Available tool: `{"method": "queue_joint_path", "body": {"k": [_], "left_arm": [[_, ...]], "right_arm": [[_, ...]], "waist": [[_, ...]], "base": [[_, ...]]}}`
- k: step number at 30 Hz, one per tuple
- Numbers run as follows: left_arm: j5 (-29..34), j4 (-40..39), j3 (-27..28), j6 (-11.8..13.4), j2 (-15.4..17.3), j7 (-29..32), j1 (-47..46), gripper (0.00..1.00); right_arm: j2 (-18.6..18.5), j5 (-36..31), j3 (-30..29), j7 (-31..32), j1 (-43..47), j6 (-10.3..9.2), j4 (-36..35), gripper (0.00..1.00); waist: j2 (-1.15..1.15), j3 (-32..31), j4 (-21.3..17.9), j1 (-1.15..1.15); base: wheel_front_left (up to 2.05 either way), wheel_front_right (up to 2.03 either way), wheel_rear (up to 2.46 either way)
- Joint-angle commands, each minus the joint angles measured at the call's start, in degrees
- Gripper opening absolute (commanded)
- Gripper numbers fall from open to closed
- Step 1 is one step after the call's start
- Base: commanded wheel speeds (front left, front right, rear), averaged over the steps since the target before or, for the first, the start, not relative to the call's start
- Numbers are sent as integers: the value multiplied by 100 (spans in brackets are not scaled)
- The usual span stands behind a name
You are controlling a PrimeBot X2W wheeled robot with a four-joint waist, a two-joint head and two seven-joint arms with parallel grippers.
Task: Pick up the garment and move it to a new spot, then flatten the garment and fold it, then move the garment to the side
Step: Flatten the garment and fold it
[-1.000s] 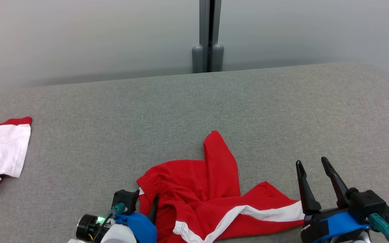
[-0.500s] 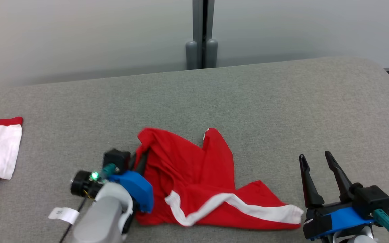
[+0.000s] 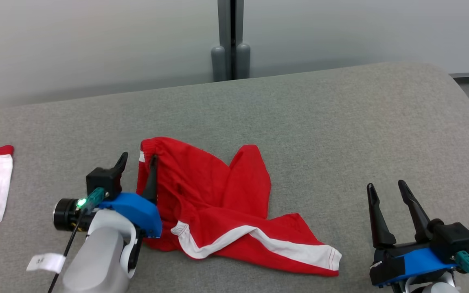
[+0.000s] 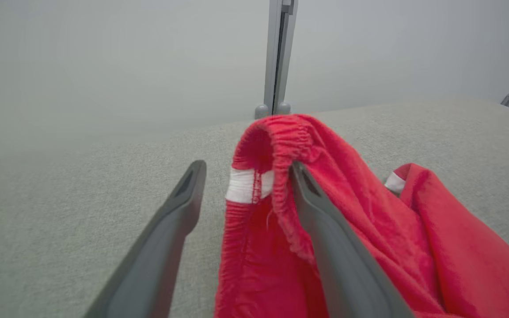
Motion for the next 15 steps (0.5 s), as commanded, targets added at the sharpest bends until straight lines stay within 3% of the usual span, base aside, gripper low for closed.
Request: {"method": "queue_joint_path", "body": {"k": [1, 9, 15], "left_arm": [[48, -240, 116, 81, 63, -27, 218, 100], [378, -1785, 680, 234, 95, -28, 1308, 100], [629, -2500, 902, 281, 47, -28, 1936, 100]], "right_arm": [[-4, 30, -29, -29, 18, 1, 15, 100], [-4, 12, -81, -35, 128, 1, 54, 100], [-6, 9, -99, -35, 272, 1, 92, 100]], "waist": [[0, -24, 36, 0], [0, -322, 317, 0], [0, -594, 543, 0]], "base": [[0, 0, 0], [0, 0, 0], [0, 0, 0]]}}
